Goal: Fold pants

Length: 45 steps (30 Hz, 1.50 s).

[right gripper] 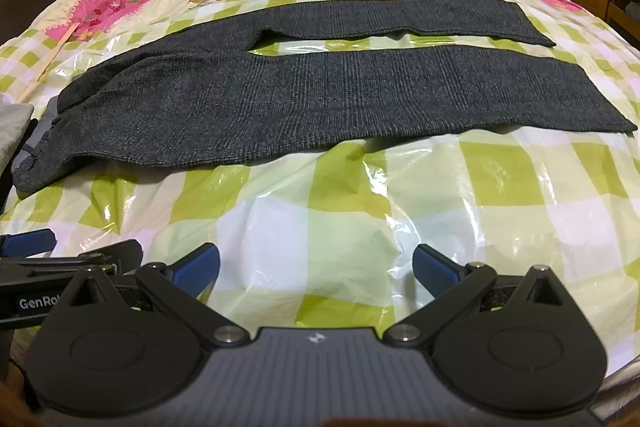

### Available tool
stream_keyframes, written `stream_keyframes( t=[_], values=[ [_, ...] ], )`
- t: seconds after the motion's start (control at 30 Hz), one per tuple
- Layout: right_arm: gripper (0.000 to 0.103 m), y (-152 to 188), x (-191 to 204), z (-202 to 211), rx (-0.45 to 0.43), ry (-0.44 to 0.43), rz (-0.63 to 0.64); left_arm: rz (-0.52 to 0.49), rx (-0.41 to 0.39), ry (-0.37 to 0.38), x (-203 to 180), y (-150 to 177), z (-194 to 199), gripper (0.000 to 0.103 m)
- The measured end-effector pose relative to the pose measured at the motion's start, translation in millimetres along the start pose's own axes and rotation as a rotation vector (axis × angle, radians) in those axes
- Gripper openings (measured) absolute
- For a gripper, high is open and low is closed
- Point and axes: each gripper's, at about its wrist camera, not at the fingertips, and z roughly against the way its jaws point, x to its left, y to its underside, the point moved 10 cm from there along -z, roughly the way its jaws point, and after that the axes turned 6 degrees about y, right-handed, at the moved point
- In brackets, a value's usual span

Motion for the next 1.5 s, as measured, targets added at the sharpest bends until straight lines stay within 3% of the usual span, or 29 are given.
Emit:
stream_keyframes(
  t=[1.5],
  values=[
    [0.102, 0.0, 0.5, -1.7, 0.016, 0.022, 0.009, -0.003, 0.008, -0.003, -1.9, 0.5, -1.8, 0.103]
  ],
)
